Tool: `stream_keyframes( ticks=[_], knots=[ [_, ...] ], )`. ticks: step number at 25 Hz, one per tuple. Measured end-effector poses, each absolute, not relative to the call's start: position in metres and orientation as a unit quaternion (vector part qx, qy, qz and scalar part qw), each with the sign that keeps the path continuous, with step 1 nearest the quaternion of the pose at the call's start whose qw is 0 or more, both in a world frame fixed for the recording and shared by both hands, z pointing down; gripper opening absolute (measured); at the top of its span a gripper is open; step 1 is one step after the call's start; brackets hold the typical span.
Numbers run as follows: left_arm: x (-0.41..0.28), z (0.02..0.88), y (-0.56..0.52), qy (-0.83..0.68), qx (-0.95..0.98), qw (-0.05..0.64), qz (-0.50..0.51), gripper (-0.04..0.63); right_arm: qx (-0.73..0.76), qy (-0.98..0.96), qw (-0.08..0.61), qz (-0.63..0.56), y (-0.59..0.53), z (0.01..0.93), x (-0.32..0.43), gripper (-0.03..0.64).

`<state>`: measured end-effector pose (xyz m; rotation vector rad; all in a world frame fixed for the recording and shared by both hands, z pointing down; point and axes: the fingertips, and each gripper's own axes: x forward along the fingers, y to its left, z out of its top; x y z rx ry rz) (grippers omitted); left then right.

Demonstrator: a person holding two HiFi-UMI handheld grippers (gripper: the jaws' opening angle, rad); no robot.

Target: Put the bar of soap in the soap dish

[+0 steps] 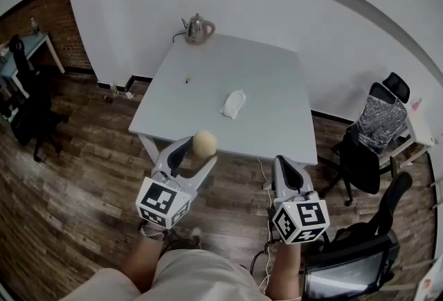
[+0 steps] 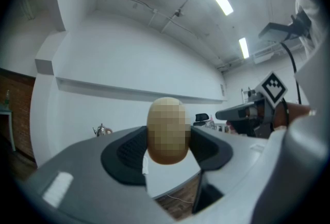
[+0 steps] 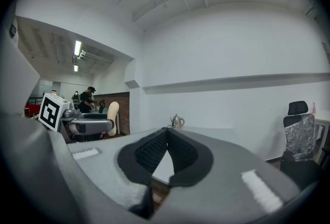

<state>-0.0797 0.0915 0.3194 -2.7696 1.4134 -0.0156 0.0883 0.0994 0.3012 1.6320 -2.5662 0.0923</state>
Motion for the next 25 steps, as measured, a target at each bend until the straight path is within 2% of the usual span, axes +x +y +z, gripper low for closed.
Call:
stream_keyframes(
  ticks=[25],
  knots=[
    [-0.100, 0.333, 0.025, 0.430, -0.902, 0.018, -0.033, 0.268, 0.551, -0.832, 0.062, 0.039, 0.036, 0.308, 0.057, 0.003]
  ],
)
